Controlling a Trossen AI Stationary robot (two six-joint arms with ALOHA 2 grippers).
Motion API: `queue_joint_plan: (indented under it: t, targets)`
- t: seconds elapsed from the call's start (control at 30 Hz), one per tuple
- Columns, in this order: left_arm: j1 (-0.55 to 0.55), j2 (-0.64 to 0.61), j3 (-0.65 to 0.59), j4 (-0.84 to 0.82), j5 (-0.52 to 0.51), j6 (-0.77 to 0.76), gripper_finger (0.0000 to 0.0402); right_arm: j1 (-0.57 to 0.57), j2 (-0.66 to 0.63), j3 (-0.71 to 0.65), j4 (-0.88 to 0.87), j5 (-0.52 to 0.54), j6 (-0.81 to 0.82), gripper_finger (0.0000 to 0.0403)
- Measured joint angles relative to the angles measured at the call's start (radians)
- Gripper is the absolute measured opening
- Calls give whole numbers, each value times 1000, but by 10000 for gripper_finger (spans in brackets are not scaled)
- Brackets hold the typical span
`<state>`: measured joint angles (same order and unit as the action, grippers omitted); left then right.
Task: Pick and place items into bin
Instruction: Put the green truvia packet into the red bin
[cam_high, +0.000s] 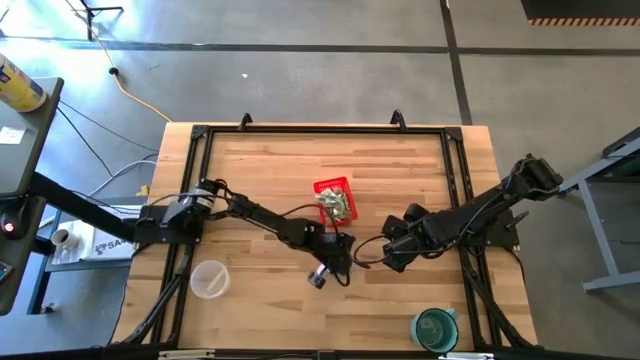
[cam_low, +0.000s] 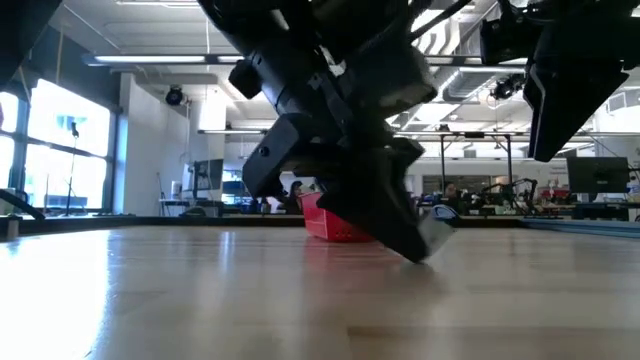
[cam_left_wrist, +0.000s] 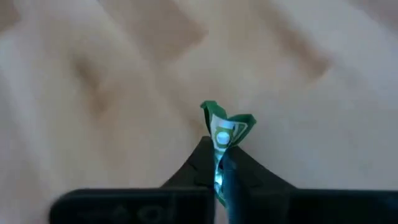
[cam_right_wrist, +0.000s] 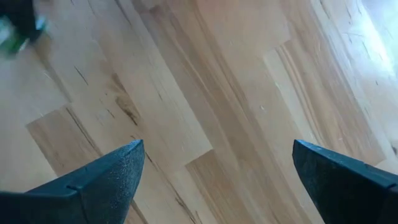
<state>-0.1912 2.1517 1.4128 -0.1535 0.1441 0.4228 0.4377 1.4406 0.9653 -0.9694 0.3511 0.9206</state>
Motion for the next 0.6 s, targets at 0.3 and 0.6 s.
queue_joint_plan:
  t: [0.3,0.6]
  targets:
    - [25,-149,120,-380,-214,-23,56,3,-1,1,-34,53,48,397]
    - [209,-217,141,-444,-383,-64,55,4,-3,2,-44,84,49,397]
